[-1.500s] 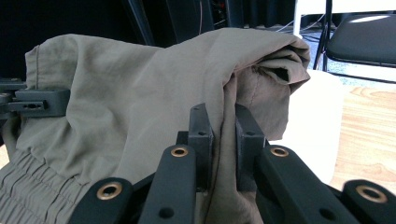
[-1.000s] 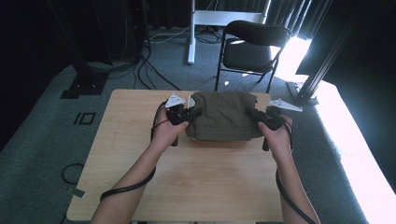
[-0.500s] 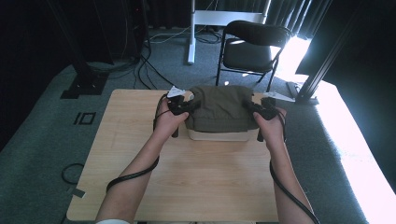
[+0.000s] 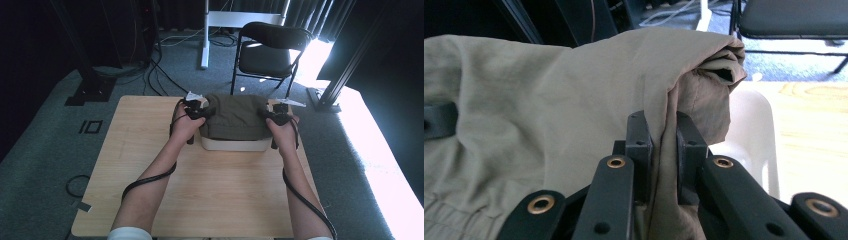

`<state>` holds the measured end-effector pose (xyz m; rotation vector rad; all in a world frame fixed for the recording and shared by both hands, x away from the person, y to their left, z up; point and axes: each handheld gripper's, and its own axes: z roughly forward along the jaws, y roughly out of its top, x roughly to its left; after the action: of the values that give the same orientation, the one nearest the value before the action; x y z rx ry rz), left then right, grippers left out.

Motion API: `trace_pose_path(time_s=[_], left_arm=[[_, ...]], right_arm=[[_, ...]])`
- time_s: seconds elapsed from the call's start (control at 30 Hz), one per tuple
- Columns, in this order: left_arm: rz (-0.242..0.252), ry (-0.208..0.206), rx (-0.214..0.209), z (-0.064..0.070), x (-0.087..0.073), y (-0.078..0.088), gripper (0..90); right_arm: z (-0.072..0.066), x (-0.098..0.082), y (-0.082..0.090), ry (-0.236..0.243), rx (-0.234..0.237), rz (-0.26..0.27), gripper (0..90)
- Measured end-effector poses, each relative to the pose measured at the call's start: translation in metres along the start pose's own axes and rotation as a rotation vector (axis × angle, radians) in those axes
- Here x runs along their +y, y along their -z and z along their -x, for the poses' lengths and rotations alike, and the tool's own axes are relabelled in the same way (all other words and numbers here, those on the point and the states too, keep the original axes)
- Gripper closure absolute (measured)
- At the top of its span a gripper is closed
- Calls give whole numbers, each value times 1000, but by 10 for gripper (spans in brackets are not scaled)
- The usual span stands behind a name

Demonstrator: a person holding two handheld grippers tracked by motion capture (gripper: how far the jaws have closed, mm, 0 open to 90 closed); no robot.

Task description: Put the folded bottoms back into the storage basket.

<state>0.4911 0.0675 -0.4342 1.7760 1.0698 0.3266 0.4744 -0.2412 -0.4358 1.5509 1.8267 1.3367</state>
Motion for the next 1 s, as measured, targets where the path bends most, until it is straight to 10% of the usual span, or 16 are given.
trace_pose_path(time_s=[1.0], left_arm=[[-178,30,83,-16,-20,-44,758]], right_arm=[[14,-25,-52,14,-72,-159,804]])
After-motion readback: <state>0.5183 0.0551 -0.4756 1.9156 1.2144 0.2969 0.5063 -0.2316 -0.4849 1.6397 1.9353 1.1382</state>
